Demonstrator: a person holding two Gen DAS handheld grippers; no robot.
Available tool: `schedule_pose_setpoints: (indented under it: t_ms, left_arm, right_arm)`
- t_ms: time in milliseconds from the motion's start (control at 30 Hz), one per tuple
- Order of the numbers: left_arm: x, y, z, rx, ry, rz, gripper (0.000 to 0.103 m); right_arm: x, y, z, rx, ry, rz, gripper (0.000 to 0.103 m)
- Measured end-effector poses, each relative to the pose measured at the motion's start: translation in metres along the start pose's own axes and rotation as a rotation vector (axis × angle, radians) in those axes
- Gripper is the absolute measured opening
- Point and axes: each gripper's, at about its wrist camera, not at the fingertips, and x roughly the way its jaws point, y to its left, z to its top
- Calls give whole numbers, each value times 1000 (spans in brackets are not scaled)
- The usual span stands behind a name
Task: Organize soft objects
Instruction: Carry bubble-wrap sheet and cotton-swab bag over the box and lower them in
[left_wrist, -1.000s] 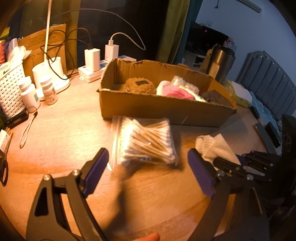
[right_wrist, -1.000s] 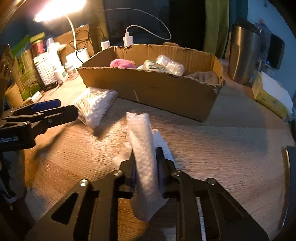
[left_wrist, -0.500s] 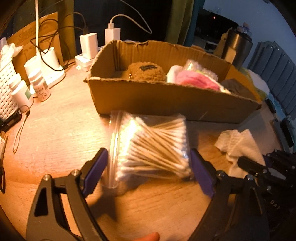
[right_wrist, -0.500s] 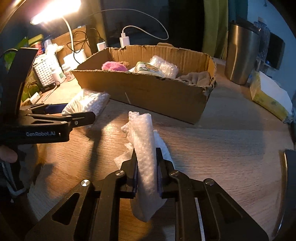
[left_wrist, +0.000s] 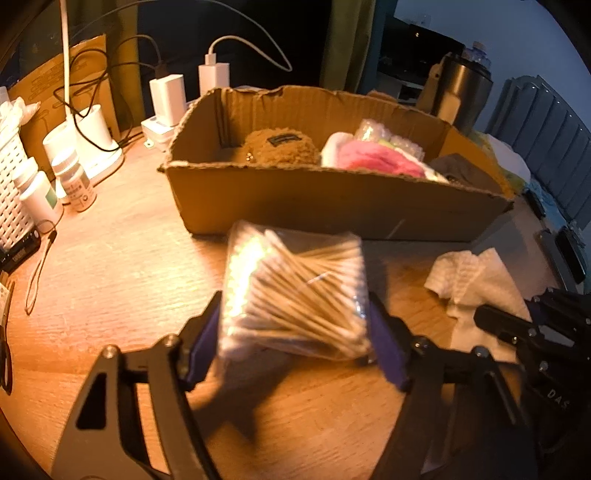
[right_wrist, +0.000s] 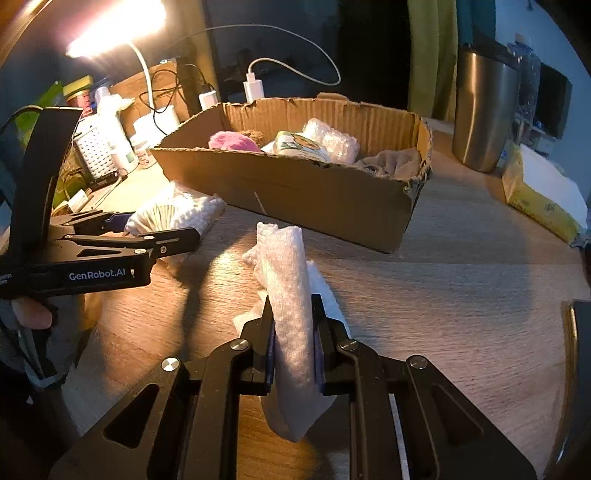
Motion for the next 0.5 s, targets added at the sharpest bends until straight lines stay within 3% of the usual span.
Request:
schedule_pose_setpoints:
  t_ms: [500]
  left_arm:
    - [-46,1,0,-8,-102,-43,70]
  right_arm:
    - [-22,12,13,-37,-68,-16,17]
